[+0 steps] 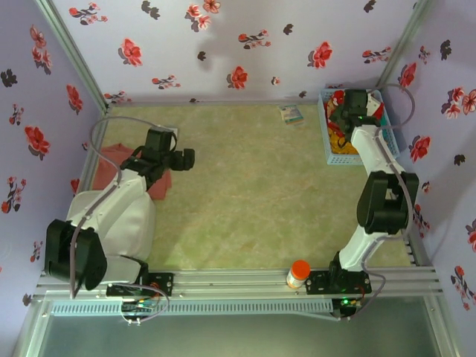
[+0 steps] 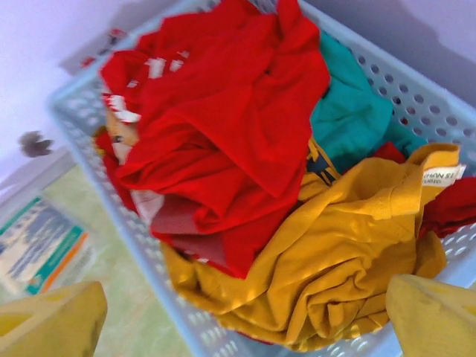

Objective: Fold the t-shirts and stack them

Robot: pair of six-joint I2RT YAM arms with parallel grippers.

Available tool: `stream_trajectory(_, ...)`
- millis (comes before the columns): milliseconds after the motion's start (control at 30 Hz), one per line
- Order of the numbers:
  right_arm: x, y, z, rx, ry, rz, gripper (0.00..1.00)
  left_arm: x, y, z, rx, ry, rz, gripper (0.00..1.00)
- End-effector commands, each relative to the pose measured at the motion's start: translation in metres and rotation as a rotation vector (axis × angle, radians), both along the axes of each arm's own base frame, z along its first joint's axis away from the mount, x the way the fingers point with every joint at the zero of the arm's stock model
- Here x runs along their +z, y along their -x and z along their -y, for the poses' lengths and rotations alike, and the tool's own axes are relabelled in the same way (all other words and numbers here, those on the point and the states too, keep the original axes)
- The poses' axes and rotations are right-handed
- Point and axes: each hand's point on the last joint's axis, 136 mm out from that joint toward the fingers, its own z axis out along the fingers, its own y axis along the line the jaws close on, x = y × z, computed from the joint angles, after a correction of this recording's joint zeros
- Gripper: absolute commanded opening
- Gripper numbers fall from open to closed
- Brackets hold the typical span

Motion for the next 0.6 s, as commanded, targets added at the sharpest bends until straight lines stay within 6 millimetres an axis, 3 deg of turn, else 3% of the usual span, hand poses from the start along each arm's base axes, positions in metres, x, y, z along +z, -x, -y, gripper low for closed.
stream_trajectory(0,-0.016,-0.009,0.008,-0.055,-0.037,-0.040,0.93,0.002,0.023,0.010,-0.034,0.061,-0.057,0.79)
stream_trajectory(67,-0.022,-0.026,0.004,-0.025,-0.051,-0.025,0.92,0.001,0.031,0.016,-0.071,0.079,-0.069,0.76)
stream_trajectory(233,-0.035,-0.051,0.015,-0.044,0.011,-0.059,0.87,-0.002,0.048,0.014,-0.070,0.097,-0.067,0.74)
stream_trajectory(500,-0.063,-0.077,0.019,-0.020,0.053,-0.160,0.75,-0.007,0.061,0.014,-0.050,0.141,-0.074,0.73)
stream_trajectory(567,-0.068,-0.080,0.018,-0.007,0.053,-0.180,0.68,-0.008,0.063,0.015,-0.049,0.146,-0.079,0.73)
